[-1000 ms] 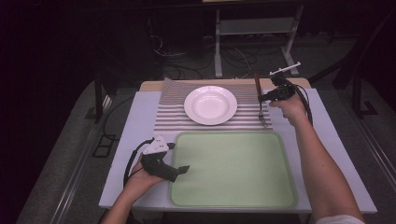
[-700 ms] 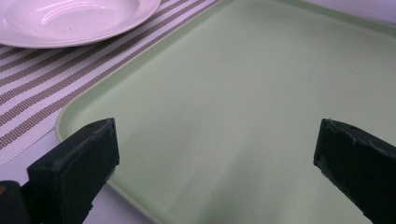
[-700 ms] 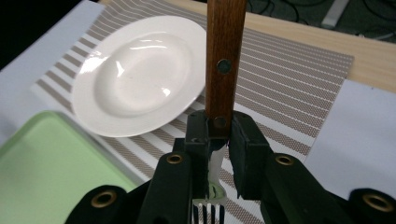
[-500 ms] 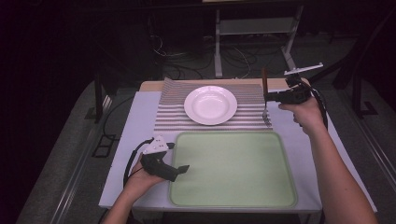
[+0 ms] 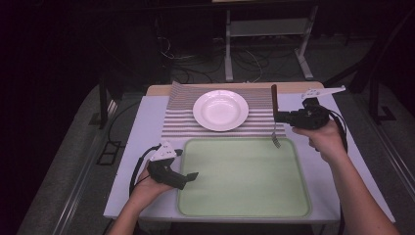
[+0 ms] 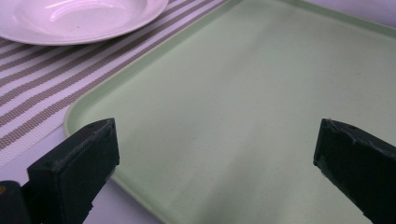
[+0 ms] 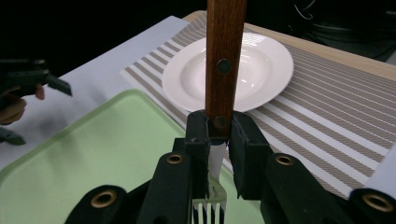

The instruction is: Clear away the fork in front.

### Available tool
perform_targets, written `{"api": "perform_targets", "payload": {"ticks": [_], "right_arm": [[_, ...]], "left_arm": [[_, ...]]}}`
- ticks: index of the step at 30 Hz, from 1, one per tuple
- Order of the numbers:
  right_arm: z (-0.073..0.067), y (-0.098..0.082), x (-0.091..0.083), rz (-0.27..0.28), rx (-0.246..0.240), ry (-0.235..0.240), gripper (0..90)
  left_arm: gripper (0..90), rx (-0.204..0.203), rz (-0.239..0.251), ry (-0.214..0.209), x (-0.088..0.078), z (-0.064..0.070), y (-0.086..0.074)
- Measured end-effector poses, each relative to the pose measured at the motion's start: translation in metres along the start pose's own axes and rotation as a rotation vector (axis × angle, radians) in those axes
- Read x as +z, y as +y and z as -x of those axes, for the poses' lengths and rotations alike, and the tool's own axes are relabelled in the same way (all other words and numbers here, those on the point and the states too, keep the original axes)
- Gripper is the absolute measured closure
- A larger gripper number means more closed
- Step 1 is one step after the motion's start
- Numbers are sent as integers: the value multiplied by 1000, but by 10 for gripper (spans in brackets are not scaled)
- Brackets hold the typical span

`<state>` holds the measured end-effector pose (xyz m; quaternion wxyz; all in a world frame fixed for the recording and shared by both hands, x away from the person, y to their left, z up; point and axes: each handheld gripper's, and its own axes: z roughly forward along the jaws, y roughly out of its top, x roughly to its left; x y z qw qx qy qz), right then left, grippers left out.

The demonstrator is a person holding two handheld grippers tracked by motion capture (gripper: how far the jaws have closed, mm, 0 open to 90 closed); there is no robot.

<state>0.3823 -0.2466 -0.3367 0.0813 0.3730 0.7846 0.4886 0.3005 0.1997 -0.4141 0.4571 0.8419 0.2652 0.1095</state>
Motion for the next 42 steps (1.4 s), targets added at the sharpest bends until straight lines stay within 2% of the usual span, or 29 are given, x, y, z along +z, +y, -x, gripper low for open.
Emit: {"api": "perform_targets", "payload": {"ticks": [4, 12, 23, 29, 34, 40, 42], "right_arm": [[-11, -8, -3, 12, -31, 37, 772], [-24, -28, -4, 19, -42, 90, 772], [-39, -44, 11, -6, -68, 103, 772], [-51, -49, 17, -13, -78, 126, 772], [-63, -54, 22, -24, -88, 146, 772], [-68, -53, 26, -22, -94, 162, 772], [-69, -53, 28, -19, -96, 168, 772]], "left_arm": [[0, -5, 7, 10, -1, -1, 1], [0, -13, 12, 8, 1, -1, 3], [0, 3, 63, -30, 2, 0, 17], [0, 18, 97, -52, 2, 0, 34], [0, 49, 112, -83, 9, 5, 53], [0, 62, 133, -125, 19, 10, 76], [41, 70, 138, -130, 23, 12, 82]]}}
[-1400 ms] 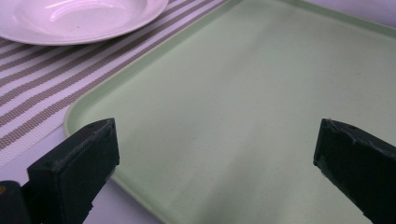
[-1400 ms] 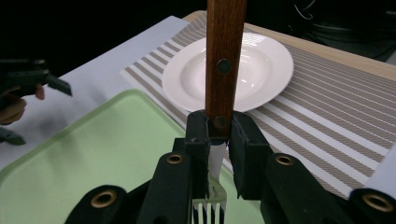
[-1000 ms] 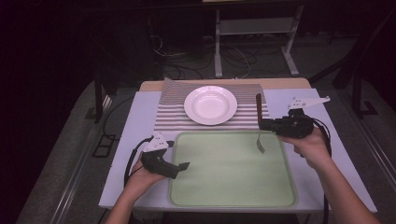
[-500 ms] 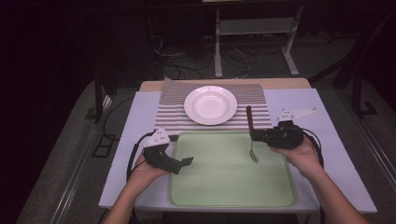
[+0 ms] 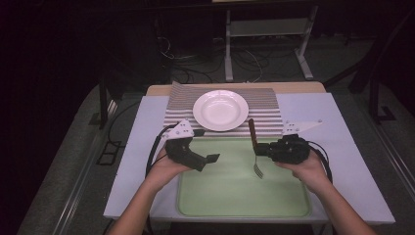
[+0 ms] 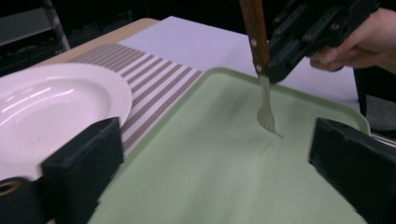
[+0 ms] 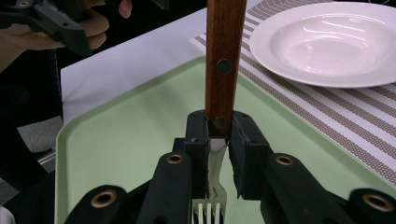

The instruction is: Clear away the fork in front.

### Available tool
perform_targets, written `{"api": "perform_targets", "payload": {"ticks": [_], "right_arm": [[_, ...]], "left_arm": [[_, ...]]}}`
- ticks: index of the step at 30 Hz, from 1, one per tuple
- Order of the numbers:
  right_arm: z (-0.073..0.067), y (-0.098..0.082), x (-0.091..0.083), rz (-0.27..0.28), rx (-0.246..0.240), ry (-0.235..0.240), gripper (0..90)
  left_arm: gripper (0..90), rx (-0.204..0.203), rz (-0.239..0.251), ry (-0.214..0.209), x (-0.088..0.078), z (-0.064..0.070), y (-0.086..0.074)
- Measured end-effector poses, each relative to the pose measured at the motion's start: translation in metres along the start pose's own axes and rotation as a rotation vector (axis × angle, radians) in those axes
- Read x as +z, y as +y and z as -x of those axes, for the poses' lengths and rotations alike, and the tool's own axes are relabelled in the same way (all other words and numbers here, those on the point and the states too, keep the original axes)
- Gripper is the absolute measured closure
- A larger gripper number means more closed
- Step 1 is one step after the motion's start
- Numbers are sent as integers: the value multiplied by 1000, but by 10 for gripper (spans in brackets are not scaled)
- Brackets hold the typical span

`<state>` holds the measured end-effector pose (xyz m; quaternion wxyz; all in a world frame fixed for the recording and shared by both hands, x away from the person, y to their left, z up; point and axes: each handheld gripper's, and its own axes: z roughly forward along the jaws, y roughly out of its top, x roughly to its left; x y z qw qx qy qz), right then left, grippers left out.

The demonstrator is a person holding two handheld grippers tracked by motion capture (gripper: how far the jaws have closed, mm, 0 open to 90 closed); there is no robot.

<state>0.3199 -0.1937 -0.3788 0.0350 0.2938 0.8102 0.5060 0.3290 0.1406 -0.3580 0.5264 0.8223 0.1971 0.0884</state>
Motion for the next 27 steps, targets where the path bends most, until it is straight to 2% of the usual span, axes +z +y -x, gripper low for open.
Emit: {"api": "perform_targets", "payload": {"ticks": [5, 8, 13, 16, 21, 24, 27], "right_arm": [[-3, 2, 5, 5, -3, 8, 772], [-5, 3, 8, 6, -9, 11, 771], [-8, 5, 11, 9, -15, 23, 772], [-11, 6, 13, 12, -23, 29, 772], [-17, 7, 16, 12, -43, 39, 772], [-19, 8, 17, 9, -47, 41, 771], [-20, 8, 19, 9, -47, 41, 771]], "left_arm": [[78, 3, 2, -22, 14, 2, 14], [145, -3, 10, -47, 21, 5, 21], [181, -30, 17, -81, 35, 11, 32], [250, -45, 43, -102, 43, 16, 36], [328, -72, 42, -99, 52, 20, 35], [433, -76, 47, -91, 53, 21, 32], [459, -92, 43, -88, 54, 22, 30]]}}
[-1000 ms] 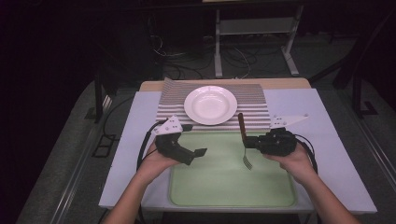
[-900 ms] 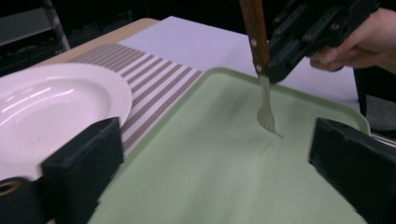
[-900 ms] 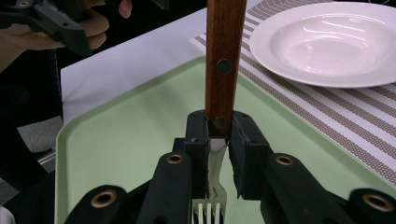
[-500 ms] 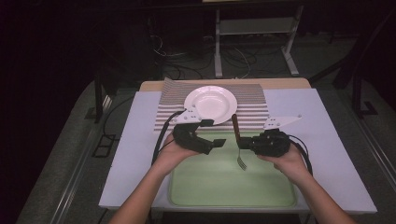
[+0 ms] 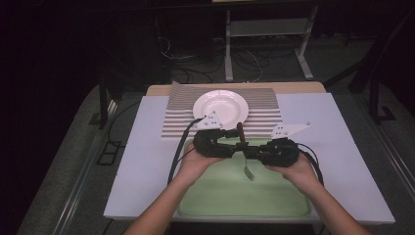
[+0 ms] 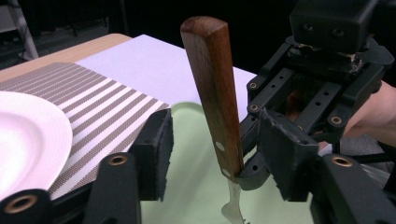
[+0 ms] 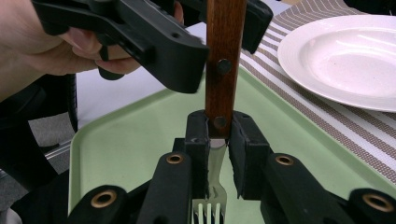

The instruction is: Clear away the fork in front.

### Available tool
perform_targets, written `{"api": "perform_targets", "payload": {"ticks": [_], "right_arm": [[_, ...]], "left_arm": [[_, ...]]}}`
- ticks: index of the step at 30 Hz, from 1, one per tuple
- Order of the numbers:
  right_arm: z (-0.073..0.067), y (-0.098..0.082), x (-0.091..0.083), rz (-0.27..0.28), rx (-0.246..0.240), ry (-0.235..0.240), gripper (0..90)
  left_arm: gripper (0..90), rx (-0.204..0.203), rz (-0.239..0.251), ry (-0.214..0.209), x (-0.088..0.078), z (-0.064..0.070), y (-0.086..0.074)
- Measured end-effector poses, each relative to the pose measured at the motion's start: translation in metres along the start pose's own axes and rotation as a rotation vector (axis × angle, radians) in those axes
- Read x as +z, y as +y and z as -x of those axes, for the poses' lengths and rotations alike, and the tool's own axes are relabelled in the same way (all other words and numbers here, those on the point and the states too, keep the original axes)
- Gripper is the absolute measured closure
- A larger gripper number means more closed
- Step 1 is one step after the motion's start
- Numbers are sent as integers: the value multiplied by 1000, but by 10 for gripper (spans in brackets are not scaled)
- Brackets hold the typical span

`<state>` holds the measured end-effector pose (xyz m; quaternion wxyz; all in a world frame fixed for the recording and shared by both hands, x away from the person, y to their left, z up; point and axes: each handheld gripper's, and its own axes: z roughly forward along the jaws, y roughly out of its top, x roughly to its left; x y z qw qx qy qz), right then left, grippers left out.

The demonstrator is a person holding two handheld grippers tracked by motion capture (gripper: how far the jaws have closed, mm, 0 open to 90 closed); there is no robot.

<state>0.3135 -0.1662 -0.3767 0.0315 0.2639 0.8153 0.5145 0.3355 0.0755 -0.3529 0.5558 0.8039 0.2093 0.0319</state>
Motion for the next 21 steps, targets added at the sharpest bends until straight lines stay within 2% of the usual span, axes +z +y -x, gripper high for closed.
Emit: {"api": "perform_targets", "payload": {"ticks": [2, 6, 12, 17, 21], "right_arm": [[-2, 0, 2, -1, -5, 0, 771], [-3, 0, 4, 2, -6, -5, 771], [-5, 1, 7, 0, -11, -20, 771], [-5, 1, 7, 2, -8, -28, 771], [-6, 1, 8, 1, -18, -32, 770]], "left_arm": [[514, -4, -7, 2, 2, 1, -1], [559, -6, -17, 9, 6, 3, -3], [673, -43, -1, 29, 4, 3, -4], [732, -58, 12, 11, 3, 3, -3], [753, -47, 18, 0, 4, 5, -3]]}}
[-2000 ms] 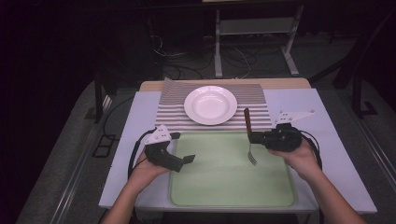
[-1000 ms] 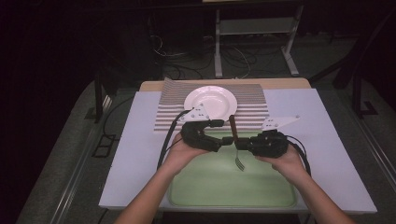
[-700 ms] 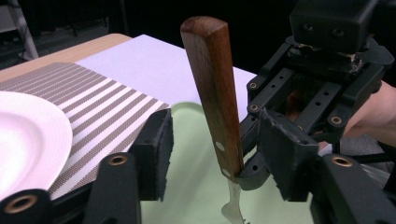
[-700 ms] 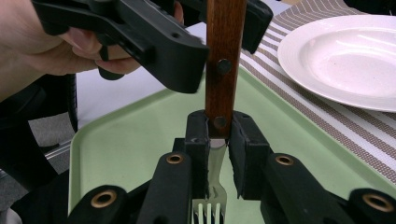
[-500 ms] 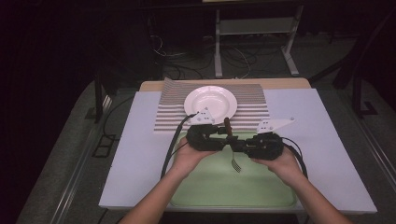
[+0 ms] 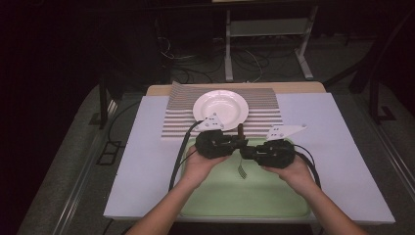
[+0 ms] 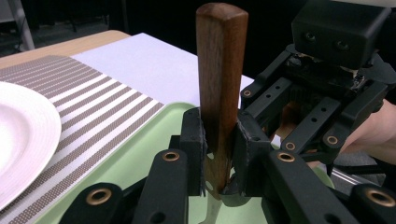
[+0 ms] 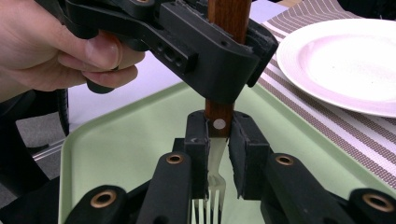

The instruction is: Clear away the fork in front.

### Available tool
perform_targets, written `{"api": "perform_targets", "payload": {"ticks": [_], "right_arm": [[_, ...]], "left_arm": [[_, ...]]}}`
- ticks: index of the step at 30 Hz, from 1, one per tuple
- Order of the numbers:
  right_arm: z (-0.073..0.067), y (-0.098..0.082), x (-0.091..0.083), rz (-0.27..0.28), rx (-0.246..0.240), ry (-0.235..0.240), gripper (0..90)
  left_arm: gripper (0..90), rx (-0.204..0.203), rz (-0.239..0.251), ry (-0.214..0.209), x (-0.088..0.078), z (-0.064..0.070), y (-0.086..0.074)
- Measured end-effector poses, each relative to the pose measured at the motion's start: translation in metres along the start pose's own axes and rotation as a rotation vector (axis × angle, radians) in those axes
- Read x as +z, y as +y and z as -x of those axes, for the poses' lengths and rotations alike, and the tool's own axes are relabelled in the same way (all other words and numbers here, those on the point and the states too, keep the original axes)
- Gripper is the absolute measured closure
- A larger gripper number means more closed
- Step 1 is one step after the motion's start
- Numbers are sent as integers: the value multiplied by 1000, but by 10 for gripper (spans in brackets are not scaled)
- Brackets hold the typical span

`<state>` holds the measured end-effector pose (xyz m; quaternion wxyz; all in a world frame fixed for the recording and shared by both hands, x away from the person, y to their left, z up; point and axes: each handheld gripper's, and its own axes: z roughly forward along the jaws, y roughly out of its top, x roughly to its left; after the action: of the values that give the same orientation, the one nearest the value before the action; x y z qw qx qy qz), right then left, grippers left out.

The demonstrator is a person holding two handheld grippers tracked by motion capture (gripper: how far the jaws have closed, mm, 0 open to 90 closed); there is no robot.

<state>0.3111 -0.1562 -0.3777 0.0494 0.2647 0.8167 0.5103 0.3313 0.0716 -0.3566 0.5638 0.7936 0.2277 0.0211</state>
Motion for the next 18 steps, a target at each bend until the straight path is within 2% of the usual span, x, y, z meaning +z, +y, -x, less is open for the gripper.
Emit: {"api": "perform_targets", "payload": {"ticks": [4, 9, 13, 15, 18], "right_arm": [[-1, 0, 0, -5, -21, -7, 721], [2, -2, -1, -26, -14, 3, 514], [8, -5, -8, -14, 10, -13, 410], [12, -9, -14, -4, 26, -35, 335], [19, -16, -24, 15, 53, -55, 230]], "left_arm": [[763, 17, 0, -4, -2, 1, 0], [768, 21, 7, 16, -11, 0, 3], [772, 37, 9, 35, -21, -4, 5], [773, 35, 6, 45, -27, -8, 5], [774, 19, 9, 37, -39, -16, 1]]}}
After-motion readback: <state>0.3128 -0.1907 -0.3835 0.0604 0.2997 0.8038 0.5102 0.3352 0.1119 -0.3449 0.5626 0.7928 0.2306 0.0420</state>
